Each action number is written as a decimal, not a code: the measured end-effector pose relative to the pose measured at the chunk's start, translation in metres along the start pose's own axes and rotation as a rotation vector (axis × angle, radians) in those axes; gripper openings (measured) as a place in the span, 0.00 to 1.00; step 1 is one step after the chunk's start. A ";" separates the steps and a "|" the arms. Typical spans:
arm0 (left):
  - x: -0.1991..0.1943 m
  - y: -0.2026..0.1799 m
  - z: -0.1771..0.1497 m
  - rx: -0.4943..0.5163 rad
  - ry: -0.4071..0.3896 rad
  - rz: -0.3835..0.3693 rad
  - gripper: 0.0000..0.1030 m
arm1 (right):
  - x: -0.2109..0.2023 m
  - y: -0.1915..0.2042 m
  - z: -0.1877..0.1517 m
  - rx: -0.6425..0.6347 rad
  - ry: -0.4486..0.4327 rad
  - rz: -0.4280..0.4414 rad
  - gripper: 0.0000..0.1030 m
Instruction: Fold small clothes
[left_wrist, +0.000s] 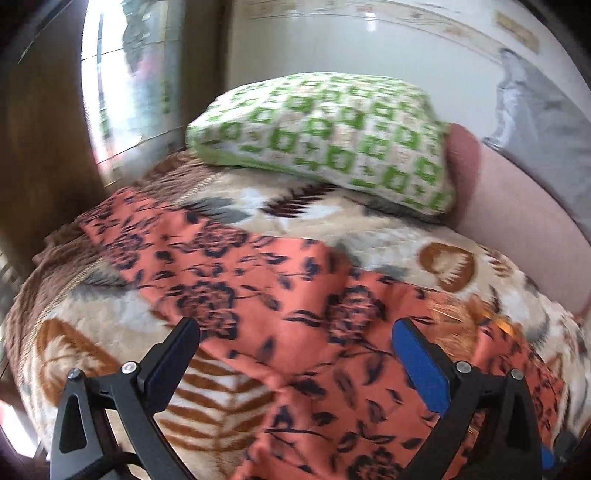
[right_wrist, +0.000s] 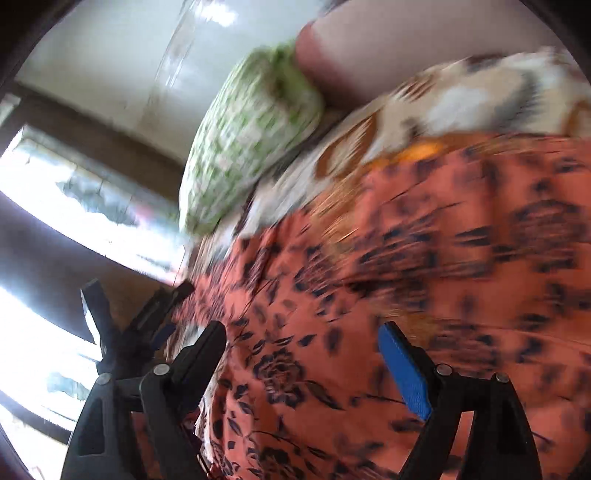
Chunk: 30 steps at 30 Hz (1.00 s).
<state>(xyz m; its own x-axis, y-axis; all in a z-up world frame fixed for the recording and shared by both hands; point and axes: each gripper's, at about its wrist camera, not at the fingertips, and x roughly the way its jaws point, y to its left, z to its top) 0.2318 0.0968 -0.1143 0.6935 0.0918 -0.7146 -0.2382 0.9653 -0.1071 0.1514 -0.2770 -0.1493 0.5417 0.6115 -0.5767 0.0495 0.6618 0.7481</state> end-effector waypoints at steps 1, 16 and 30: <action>-0.001 -0.009 -0.003 0.025 0.001 -0.038 1.00 | -0.005 -0.007 0.005 0.028 -0.025 -0.007 0.85; 0.002 -0.150 -0.095 0.536 0.000 -0.189 1.00 | -0.028 -0.145 0.026 0.429 -0.059 -0.058 0.52; 0.031 -0.233 -0.110 0.804 0.187 -0.144 0.75 | -0.043 -0.110 0.047 0.190 -0.079 -0.242 0.53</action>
<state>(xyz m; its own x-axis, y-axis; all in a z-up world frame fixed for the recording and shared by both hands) 0.2340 -0.1522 -0.1877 0.5393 -0.0191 -0.8419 0.4503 0.8514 0.2692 0.1618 -0.3961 -0.1911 0.5583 0.4058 -0.7236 0.3369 0.6861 0.6447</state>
